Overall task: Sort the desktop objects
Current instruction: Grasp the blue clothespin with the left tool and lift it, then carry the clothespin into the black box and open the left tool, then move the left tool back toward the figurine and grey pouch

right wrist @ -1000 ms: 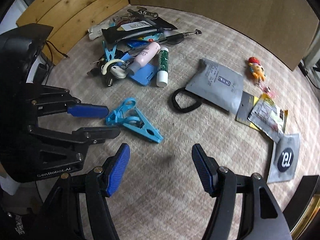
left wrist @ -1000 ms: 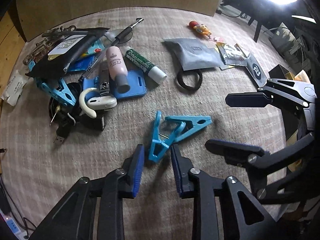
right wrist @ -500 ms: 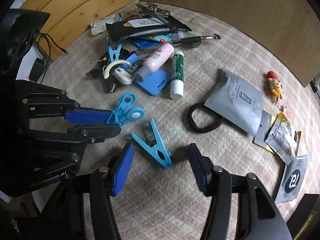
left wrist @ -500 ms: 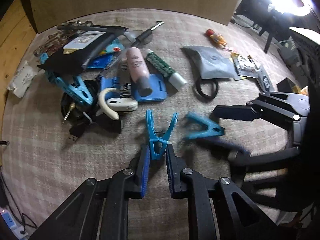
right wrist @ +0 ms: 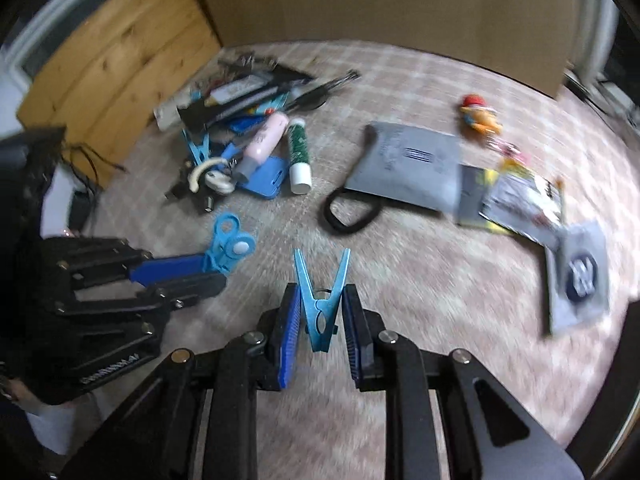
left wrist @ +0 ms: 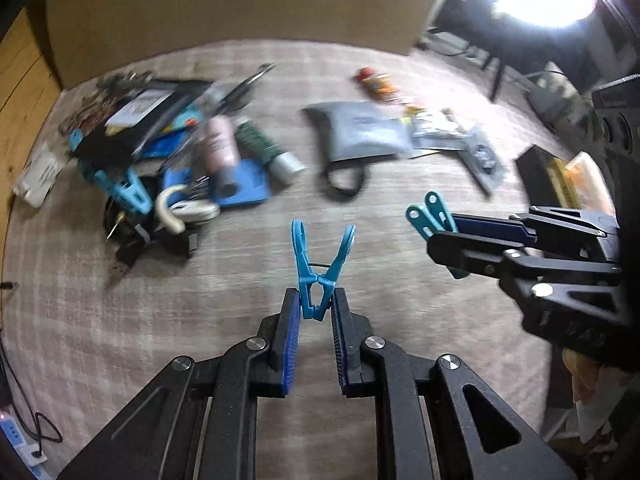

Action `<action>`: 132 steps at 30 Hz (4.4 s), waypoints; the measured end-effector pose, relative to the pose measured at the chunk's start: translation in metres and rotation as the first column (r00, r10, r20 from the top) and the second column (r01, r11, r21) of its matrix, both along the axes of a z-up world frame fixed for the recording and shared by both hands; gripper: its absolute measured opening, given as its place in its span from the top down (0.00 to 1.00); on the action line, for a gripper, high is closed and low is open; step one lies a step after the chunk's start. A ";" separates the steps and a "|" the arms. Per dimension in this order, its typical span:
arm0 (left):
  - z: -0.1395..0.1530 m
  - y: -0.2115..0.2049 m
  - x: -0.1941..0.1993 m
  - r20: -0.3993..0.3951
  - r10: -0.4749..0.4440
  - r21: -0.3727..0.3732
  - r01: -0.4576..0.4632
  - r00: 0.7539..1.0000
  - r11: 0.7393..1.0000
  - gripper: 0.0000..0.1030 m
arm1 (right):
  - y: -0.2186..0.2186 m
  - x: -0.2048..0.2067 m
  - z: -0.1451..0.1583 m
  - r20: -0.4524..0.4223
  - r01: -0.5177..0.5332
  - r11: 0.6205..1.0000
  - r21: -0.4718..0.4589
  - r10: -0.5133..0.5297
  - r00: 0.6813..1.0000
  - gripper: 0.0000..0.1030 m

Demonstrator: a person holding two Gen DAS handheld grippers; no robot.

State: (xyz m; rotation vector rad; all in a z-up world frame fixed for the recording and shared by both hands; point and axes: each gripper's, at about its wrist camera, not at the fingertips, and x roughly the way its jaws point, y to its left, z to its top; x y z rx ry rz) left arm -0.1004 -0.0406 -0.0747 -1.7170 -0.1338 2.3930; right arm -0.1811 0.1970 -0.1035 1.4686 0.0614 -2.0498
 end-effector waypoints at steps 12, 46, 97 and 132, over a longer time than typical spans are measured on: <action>0.051 0.146 0.000 -0.064 -0.316 0.073 0.321 0.946 0.944 0.86 | 0.123 0.083 0.054 -0.060 0.310 0.939 -0.147 -0.321 0.945 0.80; 0.080 0.440 0.047 -0.125 -0.690 0.130 0.701 0.713 0.701 0.66 | 0.404 0.198 0.065 -0.095 0.810 0.586 -0.030 -0.808 0.582 0.61; -0.030 0.062 -0.167 0.265 0.164 0.015 -0.174 0.950 0.985 0.42 | 0.083 -0.068 0.001 0.075 0.189 0.951 0.244 -0.213 0.974 0.25; -0.027 0.042 -0.140 0.159 0.204 -0.101 -0.190 0.966 0.977 0.99 | 0.056 -0.086 -0.043 0.073 0.118 0.924 0.363 -0.155 0.985 0.61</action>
